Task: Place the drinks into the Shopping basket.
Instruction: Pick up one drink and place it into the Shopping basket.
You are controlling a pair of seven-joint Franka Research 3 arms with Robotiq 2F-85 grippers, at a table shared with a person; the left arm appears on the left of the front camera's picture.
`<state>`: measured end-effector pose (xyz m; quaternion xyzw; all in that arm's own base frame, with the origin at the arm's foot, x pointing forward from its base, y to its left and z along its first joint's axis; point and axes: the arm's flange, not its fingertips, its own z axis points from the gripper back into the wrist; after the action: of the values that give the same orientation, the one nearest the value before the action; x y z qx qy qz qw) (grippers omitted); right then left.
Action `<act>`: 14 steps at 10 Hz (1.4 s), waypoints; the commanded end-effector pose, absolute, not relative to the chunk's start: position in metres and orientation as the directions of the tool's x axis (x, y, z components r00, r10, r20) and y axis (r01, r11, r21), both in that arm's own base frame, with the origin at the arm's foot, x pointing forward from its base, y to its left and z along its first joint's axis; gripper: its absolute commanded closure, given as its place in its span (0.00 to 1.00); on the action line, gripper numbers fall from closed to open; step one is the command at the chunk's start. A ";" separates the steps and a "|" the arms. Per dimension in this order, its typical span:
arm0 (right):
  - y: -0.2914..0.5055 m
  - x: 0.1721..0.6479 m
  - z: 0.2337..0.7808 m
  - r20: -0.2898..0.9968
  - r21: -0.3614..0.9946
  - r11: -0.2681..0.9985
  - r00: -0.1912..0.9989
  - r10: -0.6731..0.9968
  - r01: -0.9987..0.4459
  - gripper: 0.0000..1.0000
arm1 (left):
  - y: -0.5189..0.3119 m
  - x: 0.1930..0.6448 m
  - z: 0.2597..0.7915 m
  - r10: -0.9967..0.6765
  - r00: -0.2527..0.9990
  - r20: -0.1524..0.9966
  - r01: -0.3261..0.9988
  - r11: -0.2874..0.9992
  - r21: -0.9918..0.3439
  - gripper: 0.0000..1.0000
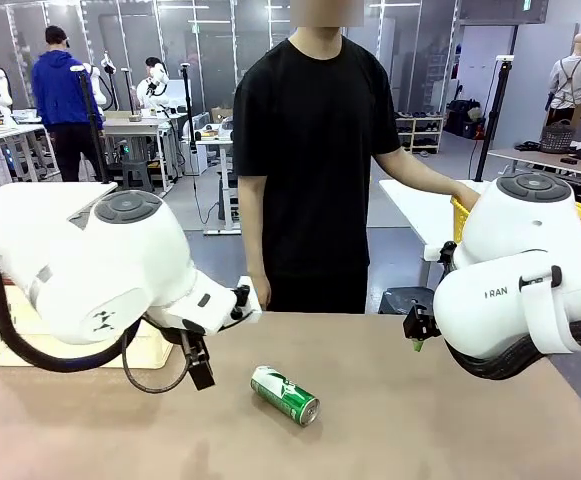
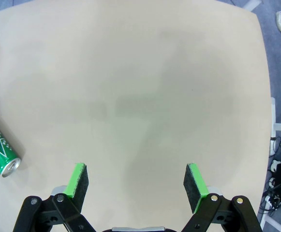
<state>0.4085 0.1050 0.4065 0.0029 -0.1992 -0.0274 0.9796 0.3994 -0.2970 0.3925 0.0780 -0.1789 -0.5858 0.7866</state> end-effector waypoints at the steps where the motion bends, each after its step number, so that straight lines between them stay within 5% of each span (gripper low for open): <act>1: 0.105 0.409 0.405 0.392 0.018 0.998 0.918 -0.056 0.053 0.00 | -0.321 0.421 0.396 -0.989 0.029 0.146 0.932 0.080 0.353 0.00; 7: 0.105 0.409 0.405 0.392 0.018 0.998 0.918 -0.056 0.053 0.00 | -0.396 0.462 0.381 -0.895 -0.442 0.062 0.889 -0.428 0.164 0.00; 14: 0.105 0.409 0.405 0.392 0.018 0.998 0.918 -0.056 0.053 0.00 | -0.428 0.467 0.359 -0.791 -0.610 0.042 0.791 -0.606 0.079 0.00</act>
<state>0.4085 0.1051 0.4065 0.0030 -0.1992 -0.0273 0.9796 0.4638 -0.4237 0.3608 0.0002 -0.0457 -0.8887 0.4561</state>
